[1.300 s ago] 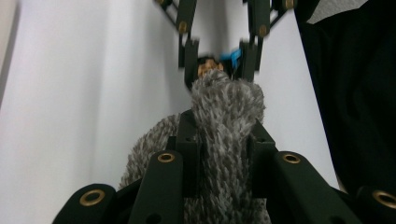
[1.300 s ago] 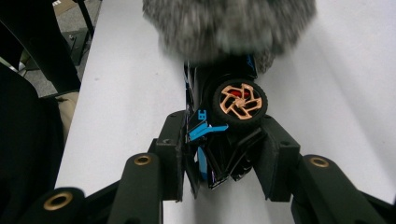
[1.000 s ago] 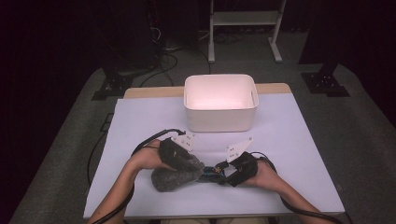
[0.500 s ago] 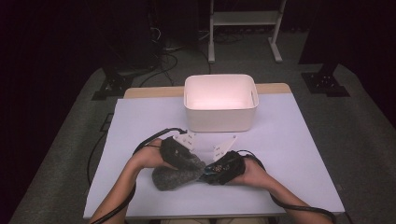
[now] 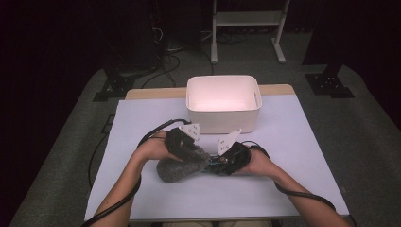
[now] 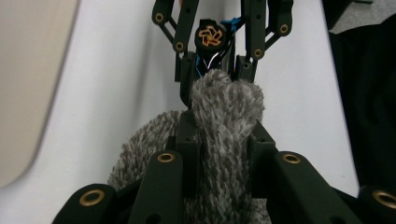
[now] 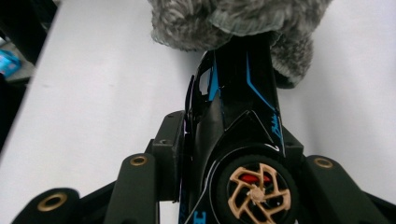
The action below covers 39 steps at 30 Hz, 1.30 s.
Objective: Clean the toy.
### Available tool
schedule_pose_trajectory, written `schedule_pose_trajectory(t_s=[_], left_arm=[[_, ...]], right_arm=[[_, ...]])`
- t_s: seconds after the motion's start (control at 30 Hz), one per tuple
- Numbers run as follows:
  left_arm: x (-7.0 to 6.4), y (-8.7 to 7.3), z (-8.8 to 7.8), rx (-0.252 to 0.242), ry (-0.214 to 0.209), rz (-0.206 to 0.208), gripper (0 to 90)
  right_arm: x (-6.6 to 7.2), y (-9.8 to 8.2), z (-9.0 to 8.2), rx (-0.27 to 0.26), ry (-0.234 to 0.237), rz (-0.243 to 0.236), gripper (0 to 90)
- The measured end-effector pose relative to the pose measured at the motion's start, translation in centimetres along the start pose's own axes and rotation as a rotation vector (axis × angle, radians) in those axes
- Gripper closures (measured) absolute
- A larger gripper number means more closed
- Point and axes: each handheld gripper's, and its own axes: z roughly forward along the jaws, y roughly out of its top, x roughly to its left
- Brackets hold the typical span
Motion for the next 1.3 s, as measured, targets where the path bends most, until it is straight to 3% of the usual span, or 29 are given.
schedule_pose_trajectory(t_s=[0.1,0.17,0.3,0.4,0.47,0.57,0.77,0.93,1.07,1.3], left_arm=[[0.9,0.1,0.3,0.022,0.013,-0.021,72.7],[1.3,-0.1,0.8,0.036,0.008,-0.037,72.7],[1.3,-0.4,1.5,0.002,-0.027,-0.046,72.8],[0.8,-0.4,1.6,0.009,-0.031,-0.040,72.7],[0.4,-0.4,1.5,0.012,-0.034,-0.041,72.6],[-0.3,-0.5,1.6,0.017,-0.037,-0.024,72.4],[-2.2,-0.8,1.7,0.038,-0.039,0.029,72.4],[-3.1,-1.4,2.1,0.019,-0.061,0.026,72.4],[-3.7,-2.0,2.4,0.009,-0.081,0.025,72.4],[-4.7,-2.6,2.9,0.021,-0.084,0.034,72.3]], right_arm=[[-0.8,-0.2,-0.4,0.014,-0.029,-0.009,55.2],[-1.1,-0.7,-0.3,0.012,-0.030,0.013,55.2],[-0.5,-1.6,0.0,-0.014,-0.056,0.019,52.2],[-0.1,-1.9,-0.1,-0.035,-0.051,0.038,43.4],[0.2,-1.8,-0.4,-0.052,-0.036,0.075,37.2],[0.7,-1.6,-1.1,-0.061,-0.028,0.097,32.9],[1.3,-2.0,-1.6,-0.082,-0.009,0.160,27.9],[1.4,-2.6,-1.7,-0.086,-0.013,0.227,25.3],[1.9,-2.7,-1.4,-0.073,-0.023,0.214,24.6],[3.9,-2.7,-0.8,-0.076,-0.105,0.119,25.2]])
